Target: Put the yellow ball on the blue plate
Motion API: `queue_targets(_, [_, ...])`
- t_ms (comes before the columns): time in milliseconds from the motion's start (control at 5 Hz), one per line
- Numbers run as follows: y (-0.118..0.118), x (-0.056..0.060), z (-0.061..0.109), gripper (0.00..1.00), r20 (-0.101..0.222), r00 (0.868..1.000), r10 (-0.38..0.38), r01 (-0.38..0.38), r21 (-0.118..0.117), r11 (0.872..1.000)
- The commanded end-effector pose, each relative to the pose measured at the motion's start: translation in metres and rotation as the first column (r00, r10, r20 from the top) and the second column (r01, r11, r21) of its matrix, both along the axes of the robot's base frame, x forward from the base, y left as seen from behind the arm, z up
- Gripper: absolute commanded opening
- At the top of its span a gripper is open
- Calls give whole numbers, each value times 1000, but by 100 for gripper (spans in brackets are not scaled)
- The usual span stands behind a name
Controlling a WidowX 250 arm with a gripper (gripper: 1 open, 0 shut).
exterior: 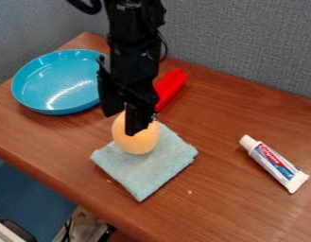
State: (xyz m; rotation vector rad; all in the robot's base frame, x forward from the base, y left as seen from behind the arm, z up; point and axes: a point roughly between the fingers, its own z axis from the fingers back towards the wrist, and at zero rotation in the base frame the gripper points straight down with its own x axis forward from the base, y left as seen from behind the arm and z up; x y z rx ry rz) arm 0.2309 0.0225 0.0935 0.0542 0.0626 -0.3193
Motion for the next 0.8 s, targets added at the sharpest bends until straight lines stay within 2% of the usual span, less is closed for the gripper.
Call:
queue_targets(0, [6,1,7,0,48,999,-4,3,15,1000])
queue_targets(200, [10,3,3,100,66,998,-13,12,19,1000])
queue_targets(600, [15,6,-2,100,88,996,-24,23,21,1000])
